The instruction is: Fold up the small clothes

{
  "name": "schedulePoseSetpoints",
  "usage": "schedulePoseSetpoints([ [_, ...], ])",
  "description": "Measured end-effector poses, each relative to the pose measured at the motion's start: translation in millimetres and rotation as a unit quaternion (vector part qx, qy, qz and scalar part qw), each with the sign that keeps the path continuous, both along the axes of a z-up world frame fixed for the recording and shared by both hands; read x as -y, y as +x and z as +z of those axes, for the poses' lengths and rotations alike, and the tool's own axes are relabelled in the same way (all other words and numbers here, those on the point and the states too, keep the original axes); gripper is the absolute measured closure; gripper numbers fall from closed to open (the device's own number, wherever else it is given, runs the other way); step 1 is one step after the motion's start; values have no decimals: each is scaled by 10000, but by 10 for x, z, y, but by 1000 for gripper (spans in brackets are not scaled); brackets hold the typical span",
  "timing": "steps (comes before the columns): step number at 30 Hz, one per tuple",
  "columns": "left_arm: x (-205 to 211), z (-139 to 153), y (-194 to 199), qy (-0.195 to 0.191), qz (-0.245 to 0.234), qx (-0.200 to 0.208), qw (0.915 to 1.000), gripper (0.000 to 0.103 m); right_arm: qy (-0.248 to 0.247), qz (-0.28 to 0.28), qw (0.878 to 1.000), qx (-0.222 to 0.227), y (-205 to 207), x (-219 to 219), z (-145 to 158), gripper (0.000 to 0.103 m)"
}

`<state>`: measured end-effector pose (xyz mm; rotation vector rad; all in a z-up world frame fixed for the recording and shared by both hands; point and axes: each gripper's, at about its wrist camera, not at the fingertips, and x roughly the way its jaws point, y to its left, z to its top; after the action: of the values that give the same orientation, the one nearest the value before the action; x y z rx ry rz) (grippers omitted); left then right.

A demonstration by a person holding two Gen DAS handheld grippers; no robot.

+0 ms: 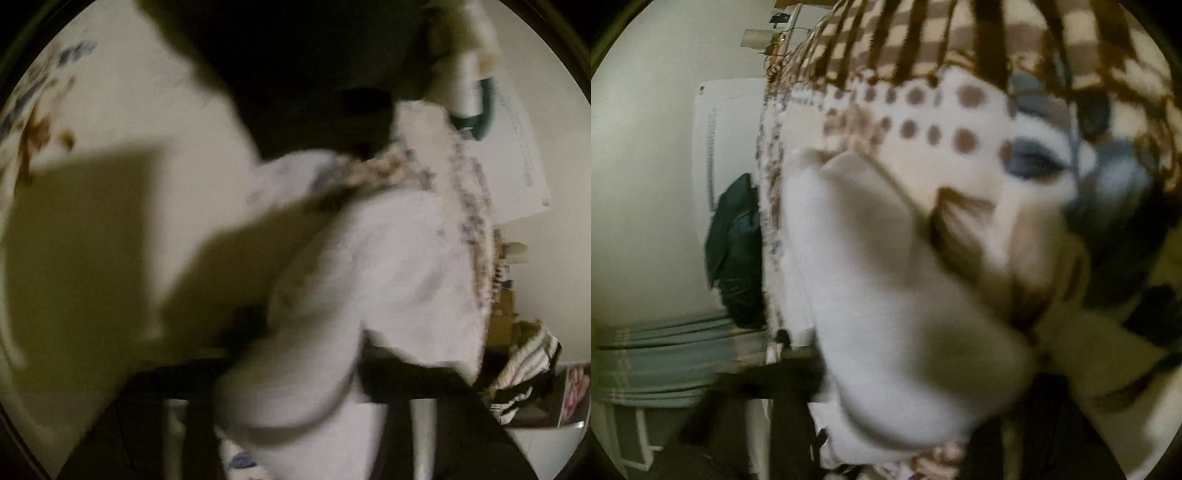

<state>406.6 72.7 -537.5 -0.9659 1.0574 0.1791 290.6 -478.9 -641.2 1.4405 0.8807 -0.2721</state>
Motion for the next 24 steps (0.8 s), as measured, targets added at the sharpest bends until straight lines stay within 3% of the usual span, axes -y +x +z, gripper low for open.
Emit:
schedulePoseSetpoints([
  [5, -25, 347, -207, 336, -205, 377, 9985, 85, -256, 107, 9996, 30, -146, -6, 243, 80],
  [13, -43, 460, -875, 253, -227, 108, 9994, 88, -261, 320, 9987, -285, -761, 60, 503, 81],
  [17, -78, 228, -1205, 246, -506, -337, 9978, 84, -163, 399, 9980, -469, -1135, 159, 452, 80],
  [19, -159, 46, -1334, -1, -438, -610, 9972, 74, -15, 443, 9977, -504, -1250, 178, 317, 72],
  [21, -188, 118, -1413, 114, -449, -643, 9969, 58, 94, 415, 9979, -486, -1290, 179, 177, 64],
  [23, -132, 303, -1456, 411, -616, -641, 9952, 57, 185, 241, 9990, -341, -1296, 182, 78, 42],
  [24, -103, 407, -1484, 533, -700, -631, 9941, 56, 236, 131, 9995, -183, -1320, 173, 52, 38],
])
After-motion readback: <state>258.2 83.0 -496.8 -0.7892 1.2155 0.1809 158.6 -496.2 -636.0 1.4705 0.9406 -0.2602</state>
